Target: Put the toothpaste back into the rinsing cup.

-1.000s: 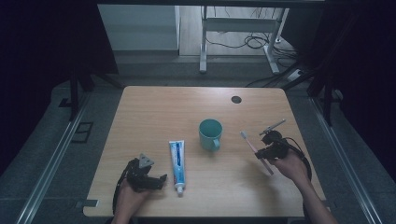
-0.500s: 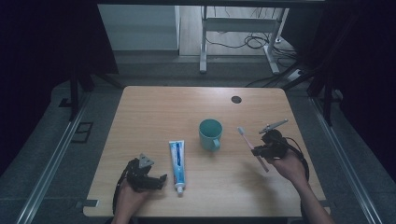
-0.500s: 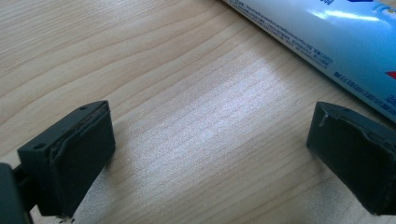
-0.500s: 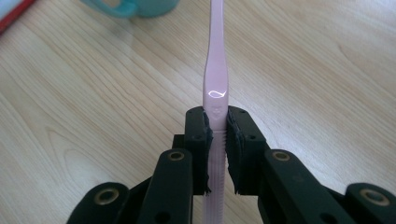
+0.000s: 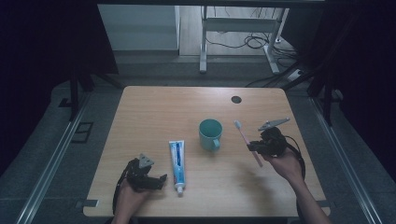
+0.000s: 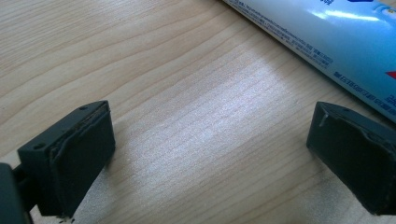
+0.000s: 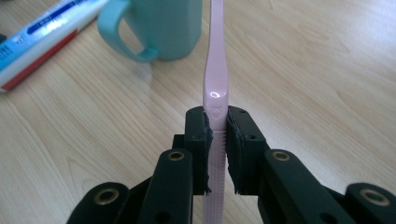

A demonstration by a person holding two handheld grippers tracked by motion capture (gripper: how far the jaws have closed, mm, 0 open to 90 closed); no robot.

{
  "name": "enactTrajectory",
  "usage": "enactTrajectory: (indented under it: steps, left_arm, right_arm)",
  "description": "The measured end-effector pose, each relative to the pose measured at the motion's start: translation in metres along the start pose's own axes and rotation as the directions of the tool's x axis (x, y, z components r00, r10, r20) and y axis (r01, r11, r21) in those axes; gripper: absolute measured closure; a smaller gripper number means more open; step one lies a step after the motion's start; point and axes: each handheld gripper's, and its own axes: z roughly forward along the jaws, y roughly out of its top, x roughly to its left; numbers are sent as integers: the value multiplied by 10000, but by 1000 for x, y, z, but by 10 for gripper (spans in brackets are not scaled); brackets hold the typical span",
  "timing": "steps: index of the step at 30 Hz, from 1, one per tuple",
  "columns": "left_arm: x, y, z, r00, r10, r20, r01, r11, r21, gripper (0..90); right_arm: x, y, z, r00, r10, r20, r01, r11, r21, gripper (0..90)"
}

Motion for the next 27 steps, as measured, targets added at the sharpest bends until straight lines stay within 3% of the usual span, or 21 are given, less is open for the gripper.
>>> enactTrajectory:
  steps: [14, 27]
  left_arm:
    - [0, 0, 0, 10000, 44, -8, -44, 10000, 4, 10]
    - [1, 0, 0, 10000, 79, -4, -79, 10000, 5, 10]
  right_arm:
    - [7, 14, -2, 9994, -103, -320, 67, 9937, -1117, 791]
    - [12, 27, -1, 9989, -225, -413, 150, 9847, -1738, 791]
